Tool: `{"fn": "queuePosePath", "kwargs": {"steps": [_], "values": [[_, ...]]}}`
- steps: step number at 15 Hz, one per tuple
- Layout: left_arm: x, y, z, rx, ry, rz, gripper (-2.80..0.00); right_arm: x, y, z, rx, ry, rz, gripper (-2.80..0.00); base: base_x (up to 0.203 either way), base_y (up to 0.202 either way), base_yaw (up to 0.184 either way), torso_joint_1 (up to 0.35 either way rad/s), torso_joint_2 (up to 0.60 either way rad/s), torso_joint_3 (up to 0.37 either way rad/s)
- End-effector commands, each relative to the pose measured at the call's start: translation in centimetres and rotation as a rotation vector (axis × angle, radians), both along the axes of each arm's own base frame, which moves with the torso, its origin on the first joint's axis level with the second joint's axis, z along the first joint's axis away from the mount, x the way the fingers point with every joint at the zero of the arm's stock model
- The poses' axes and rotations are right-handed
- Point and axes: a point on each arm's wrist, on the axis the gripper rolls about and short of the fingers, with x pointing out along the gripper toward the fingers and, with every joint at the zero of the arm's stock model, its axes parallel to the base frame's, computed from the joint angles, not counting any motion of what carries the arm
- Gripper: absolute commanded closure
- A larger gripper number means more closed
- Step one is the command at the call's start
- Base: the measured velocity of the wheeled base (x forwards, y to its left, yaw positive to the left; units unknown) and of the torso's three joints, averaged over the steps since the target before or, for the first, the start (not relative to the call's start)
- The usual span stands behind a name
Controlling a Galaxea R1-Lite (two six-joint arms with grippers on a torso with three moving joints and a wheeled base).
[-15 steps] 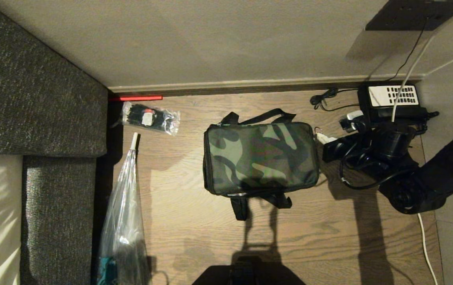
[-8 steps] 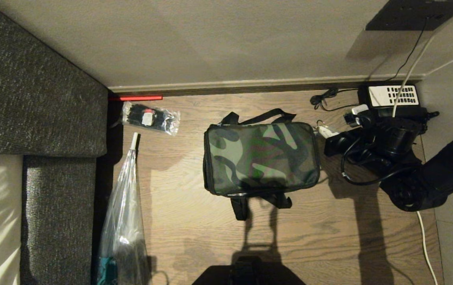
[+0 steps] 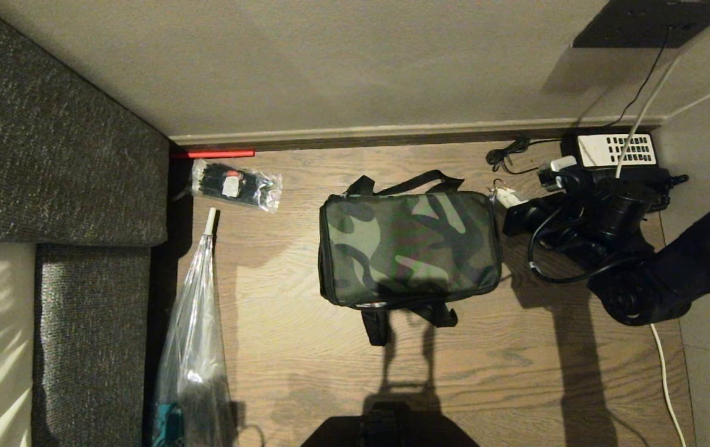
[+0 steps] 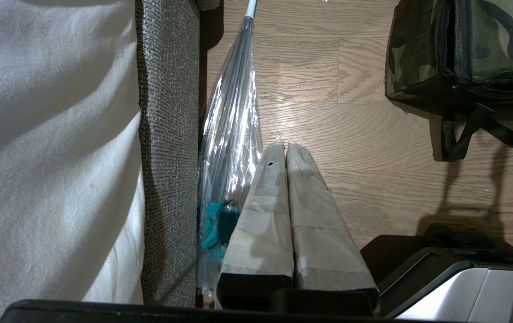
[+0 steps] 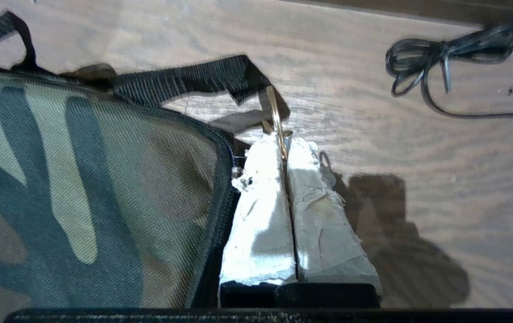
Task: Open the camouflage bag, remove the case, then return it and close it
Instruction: Open the top of the storage box
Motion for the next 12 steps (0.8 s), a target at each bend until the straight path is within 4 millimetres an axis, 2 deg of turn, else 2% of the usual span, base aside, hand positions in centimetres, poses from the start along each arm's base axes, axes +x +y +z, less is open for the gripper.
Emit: {"fn": "queuePosePath", "kwargs": {"steps": [1,3,4,7,10,12], "values": [[0.0,0.0,-0.1,-0.001,0.003,0.001,0.00,0.2,0.1,0.0,0.003,-0.028,0.001,0.00,0.000,0.000,0.000,0.000,0.00,0.000],[0.0,0.0,-0.1,-0.001,0.003,0.001,0.00,0.1,0.1,-0.3,0.002,-0.018,0.000,0.00,0.000,0.000,0.000,0.000,0.00,0.000],[0.0,0.0,-0.1,-0.001,0.003,0.001,0.00,-0.1,0.0,-0.9,-0.002,0.004,0.000,-2.80,0.000,0.000,0.000,0.000,0.00,0.000],[0.0,0.0,-0.1,-0.001,0.003,0.001,0.00,-0.8,-0.5,-2.5,-0.023,0.061,-0.002,-2.80,0.000,0.000,0.000,0.000,0.00,0.000],[0.0,0.0,-0.1,-0.001,0.003,0.001,0.00,-1.8,-3.3,-3.4,-0.018,0.133,0.011,-2.80,0.000,0.000,0.000,0.000,0.00,0.000],[0.0,0.0,-0.1,-0.001,0.003,0.001,0.00,-2.7,-3.8,-3.4,0.105,0.226,0.096,-2.80,0.000,0.000,0.000,0.000,0.00,0.000]]}}
